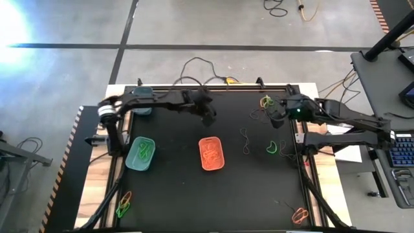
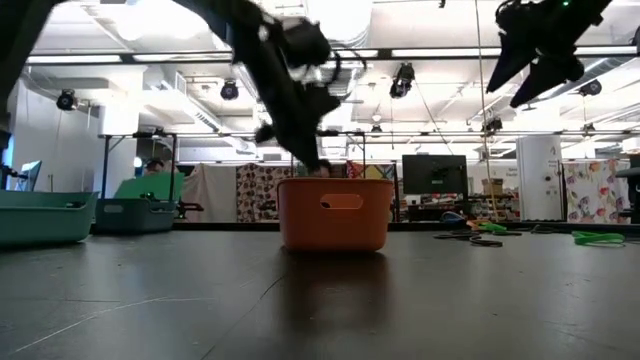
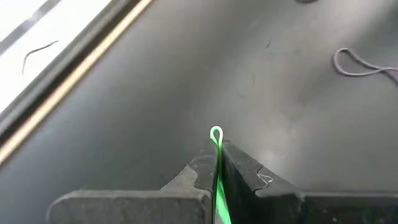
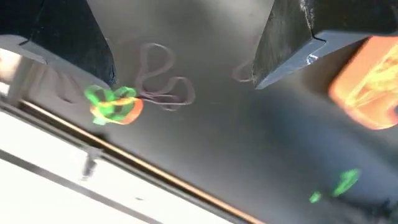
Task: Sort rubber bands into baskets
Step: Put the green rubber band into the light sea green bin
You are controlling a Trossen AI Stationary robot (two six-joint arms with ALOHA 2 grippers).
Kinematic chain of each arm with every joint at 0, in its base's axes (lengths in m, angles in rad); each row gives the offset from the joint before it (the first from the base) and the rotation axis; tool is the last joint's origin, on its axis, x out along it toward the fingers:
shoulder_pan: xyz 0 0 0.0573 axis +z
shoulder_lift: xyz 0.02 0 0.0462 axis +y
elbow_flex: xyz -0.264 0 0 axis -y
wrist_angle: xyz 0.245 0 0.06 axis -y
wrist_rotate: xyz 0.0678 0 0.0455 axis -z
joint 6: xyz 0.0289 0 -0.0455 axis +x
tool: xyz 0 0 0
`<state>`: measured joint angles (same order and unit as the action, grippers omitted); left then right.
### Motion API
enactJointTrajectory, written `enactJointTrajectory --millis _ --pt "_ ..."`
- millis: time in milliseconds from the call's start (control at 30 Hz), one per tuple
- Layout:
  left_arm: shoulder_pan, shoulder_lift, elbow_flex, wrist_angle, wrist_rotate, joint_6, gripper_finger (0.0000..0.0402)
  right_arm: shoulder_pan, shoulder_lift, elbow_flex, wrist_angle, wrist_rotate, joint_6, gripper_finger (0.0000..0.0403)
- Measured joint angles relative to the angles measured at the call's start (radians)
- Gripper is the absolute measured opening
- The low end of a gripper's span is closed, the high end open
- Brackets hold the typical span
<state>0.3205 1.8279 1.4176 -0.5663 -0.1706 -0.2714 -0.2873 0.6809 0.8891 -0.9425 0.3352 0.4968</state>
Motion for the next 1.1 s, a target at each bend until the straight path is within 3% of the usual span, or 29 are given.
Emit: enactJointTrajectory --millis 233,500,867,1000,1100 --pt "-0.048 -0.229 0.002 -0.246 -0.003 -0.063 0.0 0.082 -0.027 -0.112 0.186 -0.152 -0.097 0.0363" --pt "-0.206 -0.467 -0.247 -0.366 -0.037 -0.331 0.0 0.263 0.1 -0.114 0.322 -0.187 -0.055 0.0363" --pt "-0.471 -0.744 -0.557 -0.607 -0.055 -0.802 0.0 0.634 0.183 -0.113 0.373 -0.161 0.354 0.0363" --pt "-0.498 -0.775 -0.682 -0.625 -0.016 -0.926 0.0 0.769 0.232 -0.113 0.372 -0.066 0.451 0.0363" --pt "-0.498 -0.748 -0.726 -0.618 -0.002 -0.947 0.0 0.811 0.285 -0.113 0.373 -0.058 0.526 0.0363"
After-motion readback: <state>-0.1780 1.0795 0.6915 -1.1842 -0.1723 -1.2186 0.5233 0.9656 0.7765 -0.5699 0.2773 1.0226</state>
